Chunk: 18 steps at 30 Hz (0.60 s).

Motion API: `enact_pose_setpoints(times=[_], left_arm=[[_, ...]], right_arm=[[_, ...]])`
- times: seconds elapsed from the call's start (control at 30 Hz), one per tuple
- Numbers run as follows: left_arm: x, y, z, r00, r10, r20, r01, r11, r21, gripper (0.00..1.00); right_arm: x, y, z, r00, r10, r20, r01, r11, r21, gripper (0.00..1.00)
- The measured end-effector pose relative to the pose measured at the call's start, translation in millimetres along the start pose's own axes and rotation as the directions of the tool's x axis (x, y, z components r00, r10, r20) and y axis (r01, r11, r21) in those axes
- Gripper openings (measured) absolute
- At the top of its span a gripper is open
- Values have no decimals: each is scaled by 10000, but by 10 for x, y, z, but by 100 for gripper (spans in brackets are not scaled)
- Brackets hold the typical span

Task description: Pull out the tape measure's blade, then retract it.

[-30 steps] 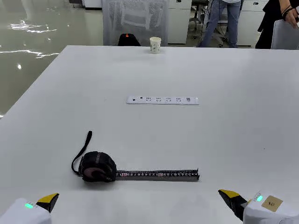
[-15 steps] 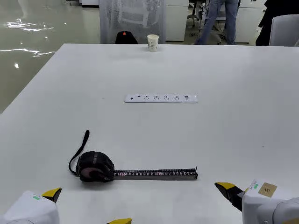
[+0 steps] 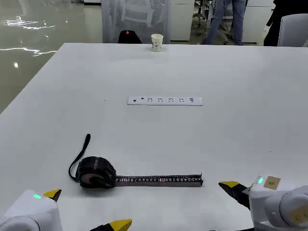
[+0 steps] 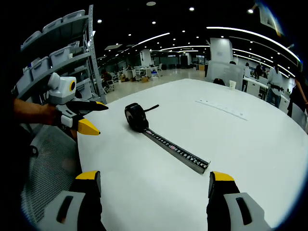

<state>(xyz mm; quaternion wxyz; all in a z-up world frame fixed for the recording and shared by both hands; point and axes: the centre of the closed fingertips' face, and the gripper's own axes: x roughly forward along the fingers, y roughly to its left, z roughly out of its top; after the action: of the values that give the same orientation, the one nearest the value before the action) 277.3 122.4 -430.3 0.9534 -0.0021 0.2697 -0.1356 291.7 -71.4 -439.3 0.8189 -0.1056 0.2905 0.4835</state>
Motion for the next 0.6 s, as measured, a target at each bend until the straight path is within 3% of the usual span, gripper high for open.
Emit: enact_pose_setpoints(times=[0.6], left_arm=[[234,122,93,9999,107,-13,-107,9996,-256,99]], right_arm=[[118,-280,-66,9936,674,-905,-765,9919,-1010,81]])
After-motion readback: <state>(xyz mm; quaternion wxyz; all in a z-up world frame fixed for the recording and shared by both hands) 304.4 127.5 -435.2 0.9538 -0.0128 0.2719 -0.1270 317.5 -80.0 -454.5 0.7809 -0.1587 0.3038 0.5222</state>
